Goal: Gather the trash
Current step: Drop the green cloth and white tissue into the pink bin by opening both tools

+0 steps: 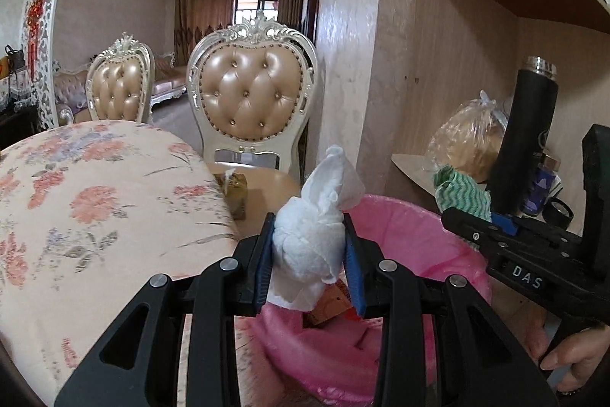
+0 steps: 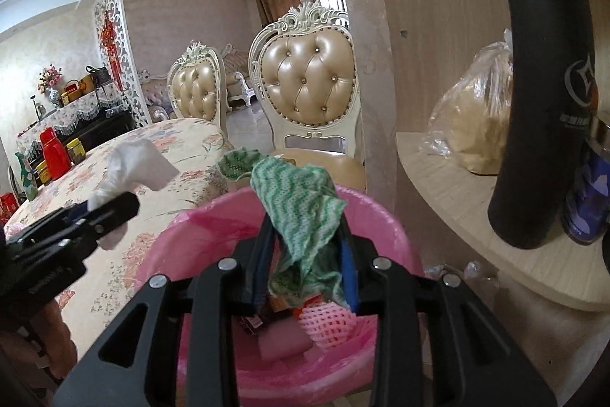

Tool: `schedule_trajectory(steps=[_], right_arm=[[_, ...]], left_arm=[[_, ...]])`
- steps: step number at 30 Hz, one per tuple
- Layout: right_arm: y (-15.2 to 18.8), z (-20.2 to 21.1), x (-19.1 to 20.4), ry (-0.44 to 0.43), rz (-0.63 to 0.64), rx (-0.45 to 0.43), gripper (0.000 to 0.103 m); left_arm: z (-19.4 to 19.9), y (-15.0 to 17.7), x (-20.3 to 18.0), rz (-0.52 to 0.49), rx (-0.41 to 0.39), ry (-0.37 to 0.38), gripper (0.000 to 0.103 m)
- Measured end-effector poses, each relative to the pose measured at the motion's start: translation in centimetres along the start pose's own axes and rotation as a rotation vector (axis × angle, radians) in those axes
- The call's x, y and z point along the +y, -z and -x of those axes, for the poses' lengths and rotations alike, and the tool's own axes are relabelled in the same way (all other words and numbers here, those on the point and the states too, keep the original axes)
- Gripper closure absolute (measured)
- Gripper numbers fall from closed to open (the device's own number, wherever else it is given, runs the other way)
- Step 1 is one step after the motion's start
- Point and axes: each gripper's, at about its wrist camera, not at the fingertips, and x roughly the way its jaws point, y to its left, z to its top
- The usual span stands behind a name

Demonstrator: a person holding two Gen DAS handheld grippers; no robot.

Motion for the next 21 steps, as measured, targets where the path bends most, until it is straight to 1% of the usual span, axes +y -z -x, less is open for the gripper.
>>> schedule_trajectory(steps=[2,3,4,5,6,8,9,10,11,12,14,15,16,17,19,20,21], right_arm=[[0.0,-0.2,-0.1,-0.008,-0.004,0.006,0.066],[0.0,-0.3,-0.2,-0.010,-0.007,0.002,0.063],[-0.2,-0.3,-0.4,-0.011,-0.010,-0.002,0.054],[-0.2,-0.2,-0.4,-0.014,-0.014,-0.006,0.049],[-0.3,-0.1,-0.5,-0.016,-0.020,-0.012,0.048],[-0.5,0.4,-0.6,-0.014,-0.026,-0.024,0.047],[-0.6,0.6,-0.6,-0.012,-0.027,-0.030,0.047],[-0.7,1.0,-0.6,-0.008,-0.029,-0.038,0.047],[-0.8,1.5,-0.6,-0.004,-0.030,-0.046,0.047],[-0.9,1.7,-0.6,-0.002,-0.031,-0.051,0.046],[-0.9,2.4,-0.4,0.002,-0.033,-0.059,0.045],[-0.9,2.6,-0.3,0.002,-0.033,-0.061,0.045],[-0.9,3.0,0.0,0.000,-0.027,-0.063,0.045],[-0.8,3.4,0.1,-0.002,-0.021,-0.063,0.044],[-0.7,3.8,1.2,-0.013,-0.005,-0.060,0.040],[-0.6,3.9,1.8,-0.021,0.004,-0.059,0.039],[-0.6,3.9,3.0,-0.037,0.018,-0.054,0.039]], left_arm=[[-0.9,0.0,-0.2,0.003,0.014,0.022,0.070],[-1.3,0.0,-0.3,0.008,0.019,0.023,0.070],[-1.7,0.1,-0.3,0.013,0.025,0.032,0.069],[-2.0,0.1,-0.3,0.020,0.034,0.047,0.068],[-2.4,0.2,-0.2,0.026,0.048,0.049,0.066],[-2.4,0.3,0.4,0.054,0.048,0.044,0.053],[-2.2,0.3,0.8,0.077,0.039,0.057,0.031],[-1.8,0.3,1.3,0.103,0.026,0.067,0.015],[-1.2,0.3,2.0,0.142,-0.002,0.064,0.015],[-0.8,0.2,2.3,0.157,-0.008,0.053,0.015],[0.0,-0.1,3.1,0.162,-0.006,0.035,0.015],[0.8,-0.1,3.6,0.157,-0.018,0.011,0.014],[1.5,-0.2,3.9,0.148,-0.027,-0.017,0.013],[2.6,-0.2,4.5,0.128,-0.035,-0.065,0.012],[4.3,-0.2,5.3,0.097,-0.045,-0.126,0.010],[5.8,0.0,6.0,0.074,-0.058,-0.177,0.010],[6.8,0.2,6.6,0.061,-0.066,-0.210,0.010]])
